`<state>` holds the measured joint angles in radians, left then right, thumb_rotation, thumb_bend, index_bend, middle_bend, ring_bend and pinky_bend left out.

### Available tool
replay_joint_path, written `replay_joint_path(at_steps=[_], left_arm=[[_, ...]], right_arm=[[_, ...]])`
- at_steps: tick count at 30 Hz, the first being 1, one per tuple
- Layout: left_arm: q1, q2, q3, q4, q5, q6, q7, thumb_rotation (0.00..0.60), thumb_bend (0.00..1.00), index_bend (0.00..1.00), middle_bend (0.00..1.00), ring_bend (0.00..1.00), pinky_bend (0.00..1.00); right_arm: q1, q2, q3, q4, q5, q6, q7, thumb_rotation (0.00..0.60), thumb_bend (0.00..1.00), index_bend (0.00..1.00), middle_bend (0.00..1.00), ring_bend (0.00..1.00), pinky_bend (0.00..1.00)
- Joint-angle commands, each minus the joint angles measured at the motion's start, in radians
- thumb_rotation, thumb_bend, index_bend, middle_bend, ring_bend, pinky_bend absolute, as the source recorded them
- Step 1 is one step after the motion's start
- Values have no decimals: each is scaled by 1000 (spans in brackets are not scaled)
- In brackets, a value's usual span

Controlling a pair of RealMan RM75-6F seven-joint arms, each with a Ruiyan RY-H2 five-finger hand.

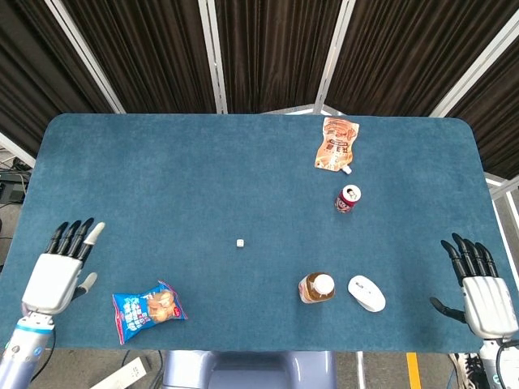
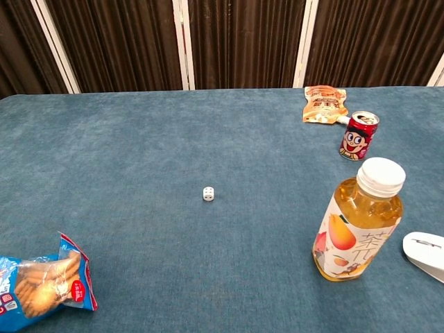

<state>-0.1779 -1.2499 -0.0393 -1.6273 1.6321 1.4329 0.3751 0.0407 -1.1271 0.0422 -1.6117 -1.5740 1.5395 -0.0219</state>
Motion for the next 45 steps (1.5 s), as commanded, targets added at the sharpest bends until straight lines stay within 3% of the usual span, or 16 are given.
replay_joint_path(at_steps=[1, 3, 6, 15, 21, 32, 45], left_arm=[[-41, -12, -21, 6, 12, -38, 21, 600, 439, 0, 494, 450, 527], [-83, -15, -33, 1, 19, -87, 34, 600, 519, 0, 665, 594, 630], [-151, -2, -54, -33, -8, -192, 67, 600, 566, 0, 757, 678, 680], [-378, 38, -117, -78, -188, -564, 240, 600, 695, 0, 786, 712, 685], [-493, -26, -123, -36, -302, -702, 334, 600, 704, 0, 786, 712, 685], [-644, -162, -109, 82, -401, -814, 388, 600, 708, 0, 786, 712, 685], [-722, -270, -53, 135, -457, -811, 371, 600, 708, 0, 786, 712, 685]], right_arm=[[1, 1, 5, 0, 5, 0, 4, 600, 5, 62, 0, 0, 0], [2, 3, 11, 1, 15, -1, 8, 600, 5, 62, 0, 0, 0], [6, 4, 19, 5, 31, -9, 16, 600, 4, 62, 0, 0, 0], [14, 6, 38, 29, 80, -34, 47, 600, 4, 63, 0, 0, 0], [13, 10, 46, 48, 109, -47, 75, 600, 4, 62, 0, 0, 0], [8, 14, 50, 71, 132, -57, 104, 600, 5, 63, 0, 0, 0], [7, 14, 54, 82, 141, -61, 117, 600, 5, 62, 0, 0, 0]])
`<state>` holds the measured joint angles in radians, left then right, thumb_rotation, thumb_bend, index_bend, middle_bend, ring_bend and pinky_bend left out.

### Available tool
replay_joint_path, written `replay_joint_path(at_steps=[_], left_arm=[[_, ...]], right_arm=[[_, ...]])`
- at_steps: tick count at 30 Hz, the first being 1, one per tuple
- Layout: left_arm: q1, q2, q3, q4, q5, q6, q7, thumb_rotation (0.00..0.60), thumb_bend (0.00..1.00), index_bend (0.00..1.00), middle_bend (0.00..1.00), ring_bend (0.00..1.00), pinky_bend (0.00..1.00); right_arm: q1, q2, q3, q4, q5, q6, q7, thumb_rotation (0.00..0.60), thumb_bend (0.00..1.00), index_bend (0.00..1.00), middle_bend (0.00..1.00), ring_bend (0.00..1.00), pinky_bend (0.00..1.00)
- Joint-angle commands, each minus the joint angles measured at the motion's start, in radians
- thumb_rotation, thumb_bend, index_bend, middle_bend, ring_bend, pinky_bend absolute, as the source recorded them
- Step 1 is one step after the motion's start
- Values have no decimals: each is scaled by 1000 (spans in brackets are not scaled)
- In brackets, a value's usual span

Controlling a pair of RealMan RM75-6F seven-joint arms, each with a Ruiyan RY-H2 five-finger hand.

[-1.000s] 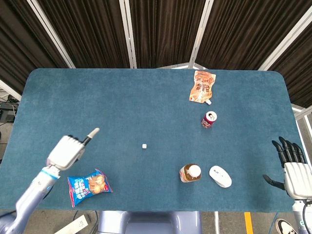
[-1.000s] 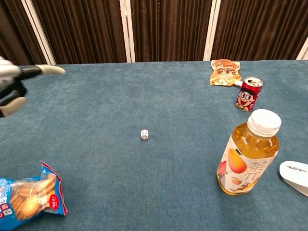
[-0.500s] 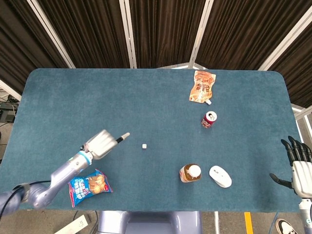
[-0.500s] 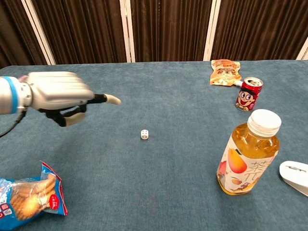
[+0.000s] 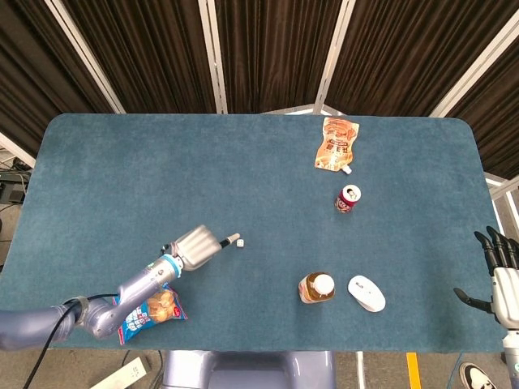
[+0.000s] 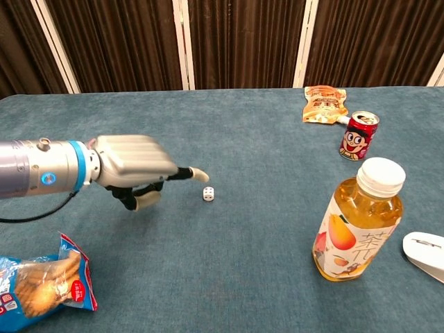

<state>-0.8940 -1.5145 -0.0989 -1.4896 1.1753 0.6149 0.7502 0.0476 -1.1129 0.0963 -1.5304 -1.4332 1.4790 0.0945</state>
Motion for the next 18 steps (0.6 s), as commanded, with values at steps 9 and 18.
replay_joint_path(at_steps=[9, 18], left_arm=[[-33, -23, 33, 7, -35, 22, -3, 600, 707, 0, 786, 712, 685], [-48, -38, 55, 13, -61, 41, -9, 600, 707, 0, 786, 712, 685]], right_arm=[[-1, 1, 0, -3, -7, 6, 1, 600, 4, 63, 0, 0, 0], [1, 0, 0, -2, -6, 1, 1, 600, 5, 63, 0, 0, 0]])
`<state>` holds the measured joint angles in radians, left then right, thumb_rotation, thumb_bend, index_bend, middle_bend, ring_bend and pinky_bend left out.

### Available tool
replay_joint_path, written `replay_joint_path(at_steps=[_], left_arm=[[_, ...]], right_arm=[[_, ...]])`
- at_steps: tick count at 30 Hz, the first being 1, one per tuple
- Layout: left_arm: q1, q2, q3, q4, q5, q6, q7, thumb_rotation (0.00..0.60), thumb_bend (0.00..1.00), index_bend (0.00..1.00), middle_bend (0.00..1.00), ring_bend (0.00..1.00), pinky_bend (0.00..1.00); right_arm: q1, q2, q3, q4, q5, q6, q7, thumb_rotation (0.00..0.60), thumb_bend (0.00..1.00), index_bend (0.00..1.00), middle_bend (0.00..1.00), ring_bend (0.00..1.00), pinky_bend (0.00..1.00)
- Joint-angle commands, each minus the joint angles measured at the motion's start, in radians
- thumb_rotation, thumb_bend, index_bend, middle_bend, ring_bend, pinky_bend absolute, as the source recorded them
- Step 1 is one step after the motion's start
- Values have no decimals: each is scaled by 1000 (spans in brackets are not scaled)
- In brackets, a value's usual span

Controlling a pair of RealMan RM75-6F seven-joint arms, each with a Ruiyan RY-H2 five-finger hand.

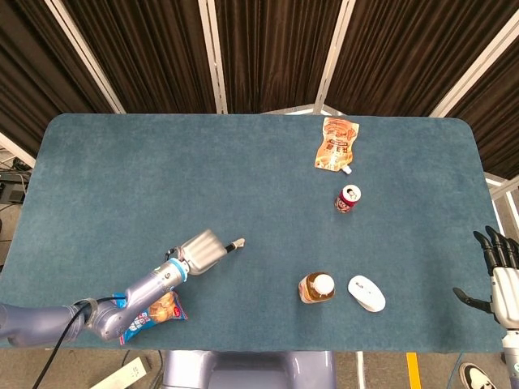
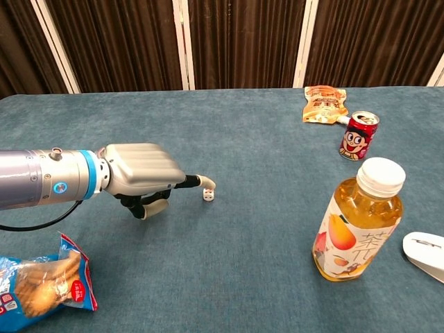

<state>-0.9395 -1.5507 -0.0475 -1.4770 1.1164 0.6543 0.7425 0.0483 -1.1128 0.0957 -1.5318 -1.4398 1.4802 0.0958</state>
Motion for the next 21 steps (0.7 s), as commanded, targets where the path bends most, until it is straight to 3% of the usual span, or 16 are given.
replay_joint_path(at_steps=[1, 21], left_arm=[[-4, -3, 6, 2, -3, 3, -1, 600, 708, 0, 786, 712, 685], [-8, 47, 89, -35, -62, 42, 4, 600, 711, 0, 786, 712, 685]], right_arm=[[0, 0, 1, -1, 0, 0, -1, 600, 5, 62, 0, 0, 0], [-1, -12, -4, 3, -9, 6, -23, 600, 5, 62, 0, 0, 0]])
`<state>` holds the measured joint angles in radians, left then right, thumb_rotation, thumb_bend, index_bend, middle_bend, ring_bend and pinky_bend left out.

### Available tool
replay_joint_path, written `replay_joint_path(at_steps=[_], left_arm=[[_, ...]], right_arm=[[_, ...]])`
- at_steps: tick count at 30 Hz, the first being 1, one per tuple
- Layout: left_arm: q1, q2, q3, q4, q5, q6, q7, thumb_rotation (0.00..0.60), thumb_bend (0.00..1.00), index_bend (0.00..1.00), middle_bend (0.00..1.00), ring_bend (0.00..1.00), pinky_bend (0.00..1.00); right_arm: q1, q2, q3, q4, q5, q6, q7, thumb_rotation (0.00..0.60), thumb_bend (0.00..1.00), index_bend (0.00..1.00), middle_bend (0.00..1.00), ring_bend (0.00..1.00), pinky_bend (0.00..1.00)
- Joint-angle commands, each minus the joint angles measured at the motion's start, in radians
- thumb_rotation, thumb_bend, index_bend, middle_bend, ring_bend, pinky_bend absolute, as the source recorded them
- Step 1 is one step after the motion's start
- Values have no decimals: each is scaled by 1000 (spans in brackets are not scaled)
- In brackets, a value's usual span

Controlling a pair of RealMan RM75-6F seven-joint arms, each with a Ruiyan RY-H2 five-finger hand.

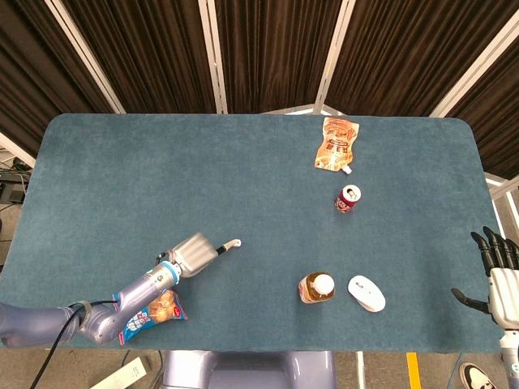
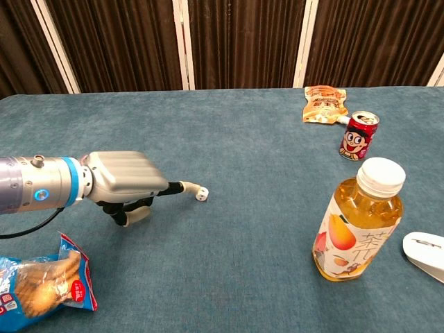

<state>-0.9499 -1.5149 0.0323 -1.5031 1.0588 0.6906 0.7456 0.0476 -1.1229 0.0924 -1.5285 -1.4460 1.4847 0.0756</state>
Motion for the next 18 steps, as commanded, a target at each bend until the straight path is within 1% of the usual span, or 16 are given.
replay_joint_path(at_steps=[1, 5, 11, 14, 17, 18], left_arm=[[3, 17, 14, -14, -6, 8, 1, 600, 713, 0, 786, 712, 685], [13, 45, 24, -45, 3, 33, -14, 600, 714, 0, 787, 711, 685], [39, 100, 17, -112, 55, 104, -59, 600, 714, 0, 781, 701, 685], [71, 137, 8, -157, 105, 177, -100, 600, 714, 0, 707, 635, 657], [110, 169, 5, -192, 141, 254, -129, 600, 714, 0, 581, 528, 584], [134, 185, 9, -209, 166, 302, -142, 600, 714, 0, 536, 491, 554]], right_arm=[[0, -2, -2, -1, -4, 2, -5, 600, 5, 63, 0, 0, 0], [-1, -5, -3, -3, -9, 7, -14, 600, 5, 63, 0, 0, 0], [-1, -7, -5, -3, -13, 9, -19, 600, 4, 62, 0, 0, 0], [0, -8, -5, -2, -15, 8, -20, 600, 5, 62, 0, 0, 0], [0, -9, -7, -3, -18, 8, -21, 600, 5, 63, 0, 0, 0], [1, -10, -9, -3, -21, 8, -22, 600, 4, 62, 0, 0, 0]])
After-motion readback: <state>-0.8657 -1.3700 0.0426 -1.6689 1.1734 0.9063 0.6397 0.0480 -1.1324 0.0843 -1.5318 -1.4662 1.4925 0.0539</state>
